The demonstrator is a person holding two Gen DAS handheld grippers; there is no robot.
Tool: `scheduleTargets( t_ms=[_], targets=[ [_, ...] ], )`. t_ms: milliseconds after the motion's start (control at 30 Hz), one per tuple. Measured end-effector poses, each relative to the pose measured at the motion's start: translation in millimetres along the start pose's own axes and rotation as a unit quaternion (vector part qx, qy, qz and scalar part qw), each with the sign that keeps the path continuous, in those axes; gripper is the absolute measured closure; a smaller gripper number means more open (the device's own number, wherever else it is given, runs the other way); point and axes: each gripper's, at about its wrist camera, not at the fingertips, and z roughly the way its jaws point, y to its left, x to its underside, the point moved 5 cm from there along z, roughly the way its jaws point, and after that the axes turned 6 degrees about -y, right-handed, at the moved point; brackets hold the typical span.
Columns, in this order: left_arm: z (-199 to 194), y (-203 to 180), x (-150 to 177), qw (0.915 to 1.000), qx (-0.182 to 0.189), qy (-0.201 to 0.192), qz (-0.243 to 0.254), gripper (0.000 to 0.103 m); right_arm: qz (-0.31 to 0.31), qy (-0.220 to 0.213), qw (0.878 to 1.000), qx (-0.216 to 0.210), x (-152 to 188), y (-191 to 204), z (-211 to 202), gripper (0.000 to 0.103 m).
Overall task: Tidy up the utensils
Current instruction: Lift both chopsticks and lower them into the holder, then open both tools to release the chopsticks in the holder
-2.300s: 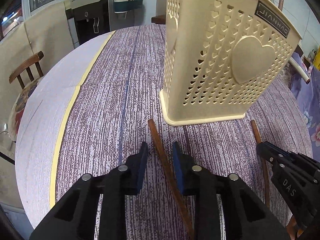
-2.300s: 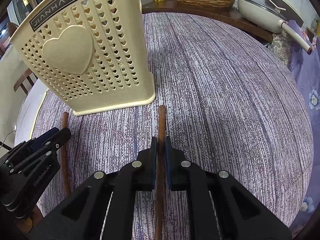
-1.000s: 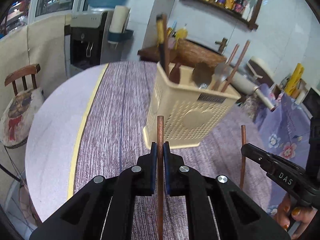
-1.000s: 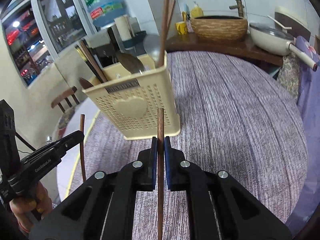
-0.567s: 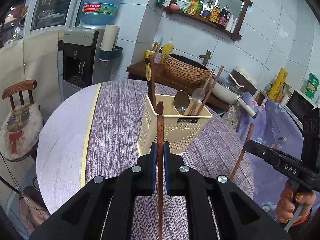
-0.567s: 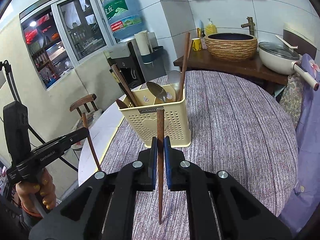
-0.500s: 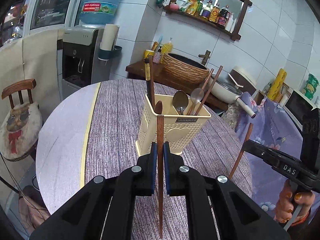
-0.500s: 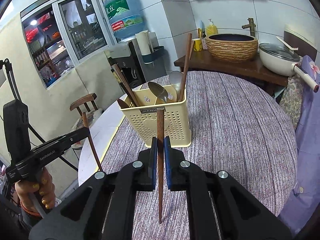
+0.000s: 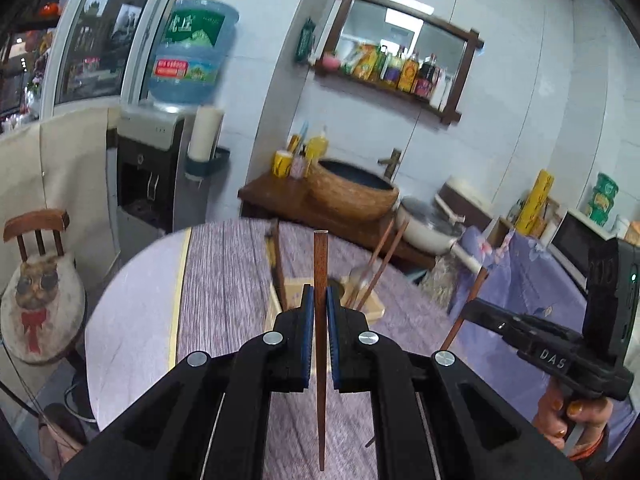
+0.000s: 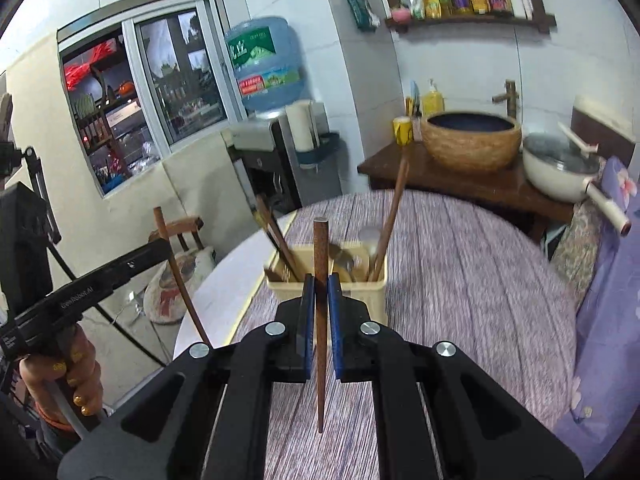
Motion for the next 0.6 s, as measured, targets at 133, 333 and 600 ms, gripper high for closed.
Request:
scheduleTargets(
  t_ms=[133, 333, 600],
  targets=[
    [-3.9, -11.8, -47.8, 0.9985, -0.010, -0.054, 0.003, 0.095, -0.002, -0.043, 0.999, 0.017, -42.1, 5.1, -5.6, 0.095],
    [11.3, -17.0, -100.3, 0.9922, -0.042, -0.118, -0.001, 0.095, -0.005, -0.119, 0.992, 0.051, -105.1, 10.6, -8.5, 0.095],
    [68.4, -7.1, -84.8, 0.9912, -0.071, -0.112, 0.000, 0.095, -0.011, -0.127, 0.989, 0.081, -103.5, 2.3, 44.9, 0.095]
  ],
)
